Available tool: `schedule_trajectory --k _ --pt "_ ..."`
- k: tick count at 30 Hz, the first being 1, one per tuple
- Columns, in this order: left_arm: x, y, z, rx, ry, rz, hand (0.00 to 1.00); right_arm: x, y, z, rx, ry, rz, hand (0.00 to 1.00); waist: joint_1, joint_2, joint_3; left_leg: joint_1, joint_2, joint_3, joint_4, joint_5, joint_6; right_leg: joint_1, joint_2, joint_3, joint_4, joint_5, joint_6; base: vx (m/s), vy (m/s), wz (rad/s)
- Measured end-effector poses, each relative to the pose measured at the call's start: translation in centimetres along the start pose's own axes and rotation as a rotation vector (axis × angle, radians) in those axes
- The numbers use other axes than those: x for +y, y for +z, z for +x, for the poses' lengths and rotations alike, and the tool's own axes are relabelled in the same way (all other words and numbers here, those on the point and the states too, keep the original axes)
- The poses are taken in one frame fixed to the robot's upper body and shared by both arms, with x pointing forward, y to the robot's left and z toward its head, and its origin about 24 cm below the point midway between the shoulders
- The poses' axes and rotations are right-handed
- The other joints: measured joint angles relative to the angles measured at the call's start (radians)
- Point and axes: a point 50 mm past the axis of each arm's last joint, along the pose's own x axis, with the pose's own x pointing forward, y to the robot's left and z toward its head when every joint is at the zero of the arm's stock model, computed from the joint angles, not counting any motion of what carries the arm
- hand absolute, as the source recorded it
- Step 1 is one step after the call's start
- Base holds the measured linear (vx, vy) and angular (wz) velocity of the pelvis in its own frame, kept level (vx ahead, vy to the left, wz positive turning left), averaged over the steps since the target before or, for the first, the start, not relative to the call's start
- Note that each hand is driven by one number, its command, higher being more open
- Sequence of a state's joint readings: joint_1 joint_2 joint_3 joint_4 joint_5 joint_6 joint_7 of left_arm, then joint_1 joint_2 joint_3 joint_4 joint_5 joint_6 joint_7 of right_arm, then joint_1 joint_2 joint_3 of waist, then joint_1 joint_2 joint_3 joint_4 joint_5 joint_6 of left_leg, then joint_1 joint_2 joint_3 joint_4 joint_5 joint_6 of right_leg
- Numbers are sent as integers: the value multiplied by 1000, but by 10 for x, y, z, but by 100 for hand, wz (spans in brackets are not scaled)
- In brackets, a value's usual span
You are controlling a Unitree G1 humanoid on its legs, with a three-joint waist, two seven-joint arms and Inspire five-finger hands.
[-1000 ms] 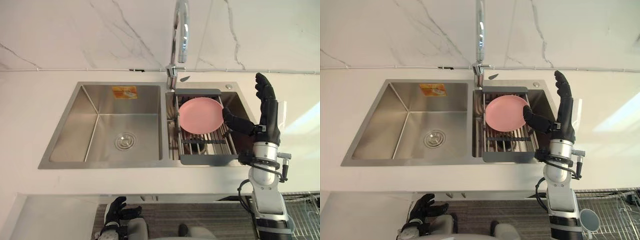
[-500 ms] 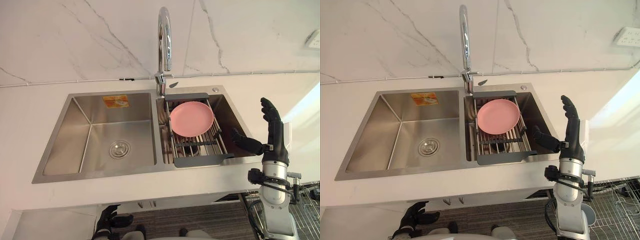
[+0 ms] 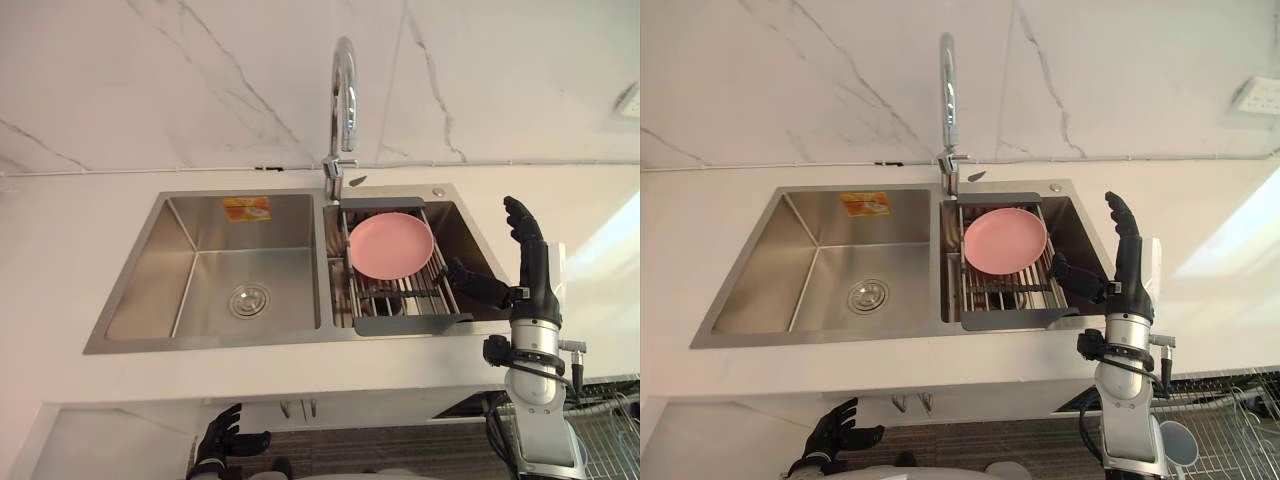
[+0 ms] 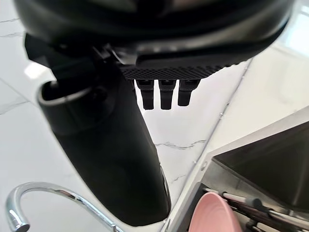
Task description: Walk over to the sink, pick up the cup, carry it to the dishwasher, place the cup inside the dishwasher, then close the dishwasher door
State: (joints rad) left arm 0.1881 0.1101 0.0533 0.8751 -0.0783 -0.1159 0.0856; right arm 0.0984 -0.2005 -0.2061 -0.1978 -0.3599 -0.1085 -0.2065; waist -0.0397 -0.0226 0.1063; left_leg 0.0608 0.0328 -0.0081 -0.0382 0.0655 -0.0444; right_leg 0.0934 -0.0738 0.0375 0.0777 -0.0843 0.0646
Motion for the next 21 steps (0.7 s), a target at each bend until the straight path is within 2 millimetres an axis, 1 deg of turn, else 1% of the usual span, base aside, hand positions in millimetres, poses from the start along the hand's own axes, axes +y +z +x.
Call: schedule_trajectory --k 3,4,6,11,14,15,16,21 --pt "0 0 0 1 -2 0 90 3 2 7 -28 29 -44 90 1 -1 -1 8 0 -7 -45 29 3 -1 0 -10 -21 2 3 -91 -7 10" --pt "0 0 0 0 -3 -1 90 5 0 8 -28 56 -68 90 3 -2 0 6 0 -9 -49 38 0 -2 0 -13 -25 0 10 -97 -5 5" --pt "0 1 0 -1 -6 -1 90 8 -5 10 -28 109 -128 90 6 -2 -1 4 0 -9 -54 39 4 -2 0 -15 -27 -1 11 -77 -7 3" --pt "-1 1 0 -5 -20 0 90 10 -25 11 4 225 -293 90 7 -1 -2 -27 -5 -15 -54 40 5 -18 -2 -29 -45 -4 7 -7 -7 7" --pt "-1 2 0 -6 -21 2 90 13 -36 9 31 283 -368 90 7 0 -2 -34 -10 -20 -54 41 3 -20 -7 -36 -52 4 19 62 -4 7" --pt "-1 2 0 -6 -21 2 90 13 -37 10 34 290 -377 90 7 0 -2 -35 -11 -20 -52 41 5 -20 -8 -37 -52 6 19 95 -3 1" --pt "-1 2 0 -7 -21 2 90 15 -38 11 34 301 -397 90 7 0 -2 -36 -12 -21 -49 42 8 -19 -9 -36 -54 16 12 85 -2 -2" --pt "-2 2 0 -10 -27 12 90 16 -34 19 -11 321 -479 90 6 0 -2 -36 -14 -20 -48 33 12 -16 -11 -42 -54 27 18 79 -7 2"
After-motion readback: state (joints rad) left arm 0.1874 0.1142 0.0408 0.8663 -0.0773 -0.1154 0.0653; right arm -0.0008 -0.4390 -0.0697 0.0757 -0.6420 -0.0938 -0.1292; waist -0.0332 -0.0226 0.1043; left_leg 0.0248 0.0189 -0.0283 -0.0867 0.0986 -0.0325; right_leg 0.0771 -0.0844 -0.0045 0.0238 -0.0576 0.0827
